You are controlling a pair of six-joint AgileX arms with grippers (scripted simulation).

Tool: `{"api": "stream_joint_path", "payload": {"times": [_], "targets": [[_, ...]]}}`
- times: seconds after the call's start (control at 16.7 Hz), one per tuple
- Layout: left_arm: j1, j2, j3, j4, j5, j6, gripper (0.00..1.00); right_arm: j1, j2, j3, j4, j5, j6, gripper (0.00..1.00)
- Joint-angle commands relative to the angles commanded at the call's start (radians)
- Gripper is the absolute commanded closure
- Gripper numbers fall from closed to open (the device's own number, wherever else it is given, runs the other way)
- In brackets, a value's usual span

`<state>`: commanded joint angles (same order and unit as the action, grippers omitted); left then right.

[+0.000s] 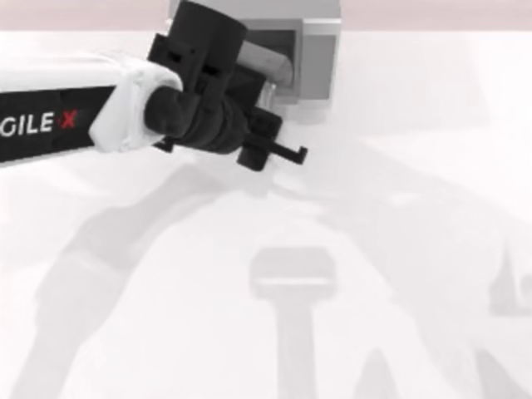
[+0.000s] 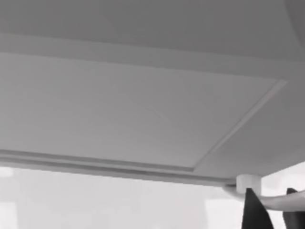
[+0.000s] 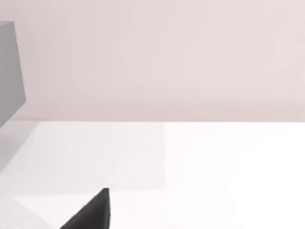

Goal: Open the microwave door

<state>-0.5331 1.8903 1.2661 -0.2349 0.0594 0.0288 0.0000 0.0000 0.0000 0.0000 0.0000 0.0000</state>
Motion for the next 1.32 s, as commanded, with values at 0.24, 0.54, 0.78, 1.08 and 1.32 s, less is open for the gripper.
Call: {"api": "stream_joint_path", "payload": {"times": [0.24, 0.54, 0.78, 1.08, 1.32], "targets": [[-0.007, 0.001, -0.002, -0.001, 0.01, -0.003, 1.0, 0.0, 0.0, 0.0, 0.0, 0.0, 0.0, 0.0], [0.018, -0.02, -0.025, 0.002, 0.042, 0.048, 1.0, 0.0, 0.0, 0.0, 0.0, 0.0, 0.0, 0.0], [0.021, -0.022, -0.028, 0.002, 0.045, 0.053, 1.0, 0.0, 0.0, 0.0, 0.0, 0.0, 0.0, 0.0], [0.021, -0.022, -0.028, 0.002, 0.045, 0.053, 1.0, 0.0, 0.0, 0.0, 0.0, 0.0, 0.0, 0.0], [0.021, -0.022, -0.028, 0.002, 0.045, 0.053, 1.0, 0.0, 0.0, 0.0, 0.0, 0.0, 0.0, 0.0]]}}
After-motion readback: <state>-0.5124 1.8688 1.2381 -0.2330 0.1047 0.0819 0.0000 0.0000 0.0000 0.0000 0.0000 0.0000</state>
